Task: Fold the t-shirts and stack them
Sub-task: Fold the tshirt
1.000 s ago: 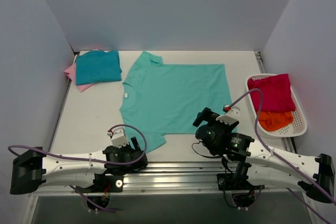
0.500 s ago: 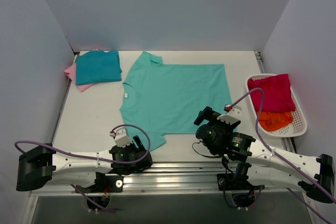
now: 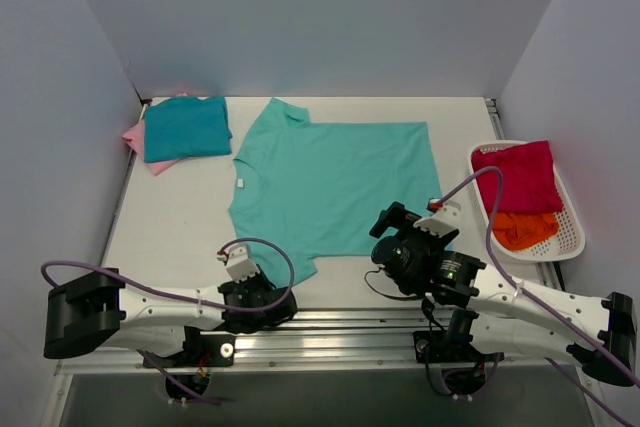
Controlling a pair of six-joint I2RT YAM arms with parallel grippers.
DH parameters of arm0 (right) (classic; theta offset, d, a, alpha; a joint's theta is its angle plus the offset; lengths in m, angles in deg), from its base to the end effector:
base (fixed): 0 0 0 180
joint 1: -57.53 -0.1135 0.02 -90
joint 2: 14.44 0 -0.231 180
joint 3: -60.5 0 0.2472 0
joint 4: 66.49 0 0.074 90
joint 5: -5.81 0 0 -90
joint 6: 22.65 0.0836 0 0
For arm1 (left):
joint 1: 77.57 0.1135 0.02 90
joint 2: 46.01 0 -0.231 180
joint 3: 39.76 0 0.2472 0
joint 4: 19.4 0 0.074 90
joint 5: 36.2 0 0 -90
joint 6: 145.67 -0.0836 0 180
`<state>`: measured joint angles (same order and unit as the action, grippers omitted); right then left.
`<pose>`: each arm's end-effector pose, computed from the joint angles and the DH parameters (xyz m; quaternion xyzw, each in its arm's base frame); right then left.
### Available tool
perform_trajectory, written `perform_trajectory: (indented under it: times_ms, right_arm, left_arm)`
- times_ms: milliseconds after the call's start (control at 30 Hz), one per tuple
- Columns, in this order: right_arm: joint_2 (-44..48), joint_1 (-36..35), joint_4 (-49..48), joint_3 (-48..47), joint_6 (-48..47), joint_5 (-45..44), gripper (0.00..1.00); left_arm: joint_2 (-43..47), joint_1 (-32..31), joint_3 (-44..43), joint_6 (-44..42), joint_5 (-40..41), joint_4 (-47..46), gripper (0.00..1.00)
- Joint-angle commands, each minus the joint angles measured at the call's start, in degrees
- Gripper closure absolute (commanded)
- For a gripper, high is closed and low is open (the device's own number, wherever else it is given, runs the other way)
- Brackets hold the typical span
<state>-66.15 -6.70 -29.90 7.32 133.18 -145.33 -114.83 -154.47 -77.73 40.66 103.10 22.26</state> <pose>0.1605 0.1641 0.2354 0.2450 0.7608 0.1691 0.5767 0.1042 -0.1681 0.0796 -0.2141 0.8747 -0.1136 0.4197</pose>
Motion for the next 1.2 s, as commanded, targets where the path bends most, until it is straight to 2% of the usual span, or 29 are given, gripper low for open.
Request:
perform_trajectory:
  times_ms: [0, 67, 167, 300, 333, 367, 433, 467, 667, 967, 1167]
  right_arm:
    - [-0.1, -0.4, -1.3, 2.0, 1.6, -0.1, 0.00]
    - [1.3, -0.1, -8.3, 4.5, -2.0, 4.9, 0.00]
    - [4.4, 2.1, -10.5, 8.6, -2.0, 9.7, 0.00]
    - [9.8, 12.5, -11.6, 14.0, -3.8, 20.0, 0.01]
    - [10.6, 18.4, -13.0, 14.8, -5.9, 22.7, 0.03]
    - [11.3, 21.5, -14.2, 15.5, -7.6, 29.4, 0.05]
    - [10.1, 29.7, -15.8, 16.0, -9.8, 36.1, 0.05]
    - [7.9, 31.7, -16.0, 15.8, -11.4, 40.5, 0.06]
    - [3.3, 34.0, -15.0, 15.7, -8.3, 43.1, 0.07]
    - [7.0, 34.1, -8.7, 19.1, -1.9, 42.2, 0.09]
    - [11.4, 37.9, -8.5, 22.2, 1.0, 45.7, 0.10]
  left_arm:
    - [1.3, -0.1, -2.2, 1.4, 4.3, 7.9, 0.98]
    - [1.8, 1.0, -3.6, 1.8, 6.9, 12.3, 0.98]
    - [3.2, 6.8, -4.6, -4.3, 7.7, 10.0, 0.98]
    - [8.4, 15.3, 0.4, -19.8, 2.8, -6.3, 0.98]
    - [10.4, 18.7, 2.5, -24.5, -0.1, -11.6, 0.98]
    - [11.2, 20.0, 3.3, -26.0, -1.0, -13.1, 0.98]
    - [12.1, 22.1, 3.8, -28.7, -2.1, -14.7, 0.98]
    - [12.0, 23.2, 3.7, -29.4, -2.2, -15.0, 0.98]
    - [9.4, 26.9, 3.9, -33.6, -5.9, -20.7, 0.98]
    - [7.9, 32.3, 6.8, -36.7, -10.6, -29.2, 0.98]
    - [7.6, 34.2, 7.4, -37.7, -12.1, -30.8, 0.98]
